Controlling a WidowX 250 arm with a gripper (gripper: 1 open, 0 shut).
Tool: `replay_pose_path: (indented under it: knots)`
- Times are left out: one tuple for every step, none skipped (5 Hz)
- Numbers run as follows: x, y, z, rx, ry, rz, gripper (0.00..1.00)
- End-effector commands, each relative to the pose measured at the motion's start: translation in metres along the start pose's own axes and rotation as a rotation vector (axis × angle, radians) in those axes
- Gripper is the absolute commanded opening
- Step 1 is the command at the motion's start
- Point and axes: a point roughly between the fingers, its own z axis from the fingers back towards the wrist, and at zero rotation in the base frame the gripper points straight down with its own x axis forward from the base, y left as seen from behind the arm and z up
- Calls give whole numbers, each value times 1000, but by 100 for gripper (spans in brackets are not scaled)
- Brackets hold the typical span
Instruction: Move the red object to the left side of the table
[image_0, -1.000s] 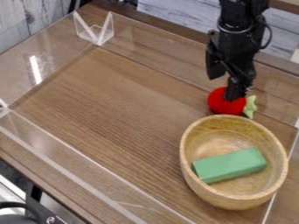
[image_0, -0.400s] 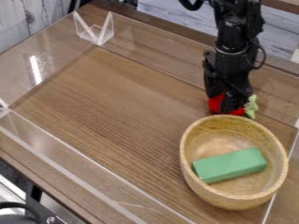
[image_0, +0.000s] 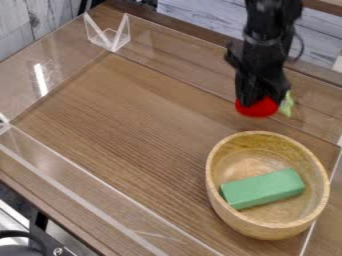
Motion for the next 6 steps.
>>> replay_pose_path:
  knots:
    - [-7, 40, 45, 79, -70, 138, 0]
    - [-16, 43, 44, 78, -52, 169, 0]
    - [-19, 29, 43, 64, -37, 173, 0]
    - [-21, 31, 49, 58, -28, 186, 0]
    - [-24, 38, 56, 56, -20, 207, 0]
    - [-30, 49, 60, 54, -11, 219, 0]
